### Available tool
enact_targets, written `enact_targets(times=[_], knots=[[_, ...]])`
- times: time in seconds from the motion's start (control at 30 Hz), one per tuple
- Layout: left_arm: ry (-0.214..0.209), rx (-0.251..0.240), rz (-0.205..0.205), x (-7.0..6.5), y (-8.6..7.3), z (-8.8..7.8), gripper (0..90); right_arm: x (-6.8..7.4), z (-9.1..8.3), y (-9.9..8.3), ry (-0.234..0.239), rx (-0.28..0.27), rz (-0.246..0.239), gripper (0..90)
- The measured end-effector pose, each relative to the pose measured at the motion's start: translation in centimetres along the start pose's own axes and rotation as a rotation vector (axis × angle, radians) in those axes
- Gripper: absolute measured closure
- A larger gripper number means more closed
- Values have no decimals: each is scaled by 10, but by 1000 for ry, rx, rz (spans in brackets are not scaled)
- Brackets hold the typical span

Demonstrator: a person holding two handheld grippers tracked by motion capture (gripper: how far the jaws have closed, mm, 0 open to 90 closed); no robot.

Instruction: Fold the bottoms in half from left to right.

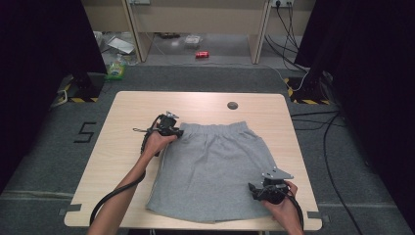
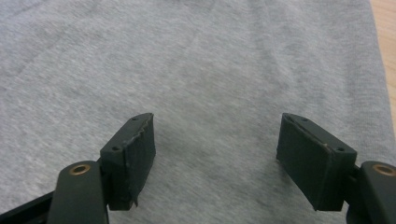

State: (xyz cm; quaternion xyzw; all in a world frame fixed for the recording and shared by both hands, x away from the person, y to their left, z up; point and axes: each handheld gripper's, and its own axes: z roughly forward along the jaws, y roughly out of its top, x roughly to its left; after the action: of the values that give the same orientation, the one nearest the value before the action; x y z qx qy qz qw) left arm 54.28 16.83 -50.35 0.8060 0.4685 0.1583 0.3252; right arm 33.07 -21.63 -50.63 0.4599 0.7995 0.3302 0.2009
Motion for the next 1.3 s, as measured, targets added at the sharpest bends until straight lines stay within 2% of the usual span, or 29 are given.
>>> enact_targets(times=[0.27,0.33,0.43,0.67,0.87,1.1,1.3], knots=[[8,-14,15,-1,-1,1,760,16,-1,7,30,-32,-17,286],[4,-18,16,0,-2,1,762,24,1,10,55,-33,-18,287],[4,-16,13,0,-1,1,762,37,4,14,76,-42,-49,291],[-1,-11,9,1,-1,1,762,76,17,30,151,-82,-92,300],[-2,1,14,1,1,1,762,112,28,42,219,-91,-117,301],[5,11,19,0,2,1,762,159,44,59,317,-89,-187,305],[6,8,16,0,2,1,762,194,55,68,372,-70,-239,305]])
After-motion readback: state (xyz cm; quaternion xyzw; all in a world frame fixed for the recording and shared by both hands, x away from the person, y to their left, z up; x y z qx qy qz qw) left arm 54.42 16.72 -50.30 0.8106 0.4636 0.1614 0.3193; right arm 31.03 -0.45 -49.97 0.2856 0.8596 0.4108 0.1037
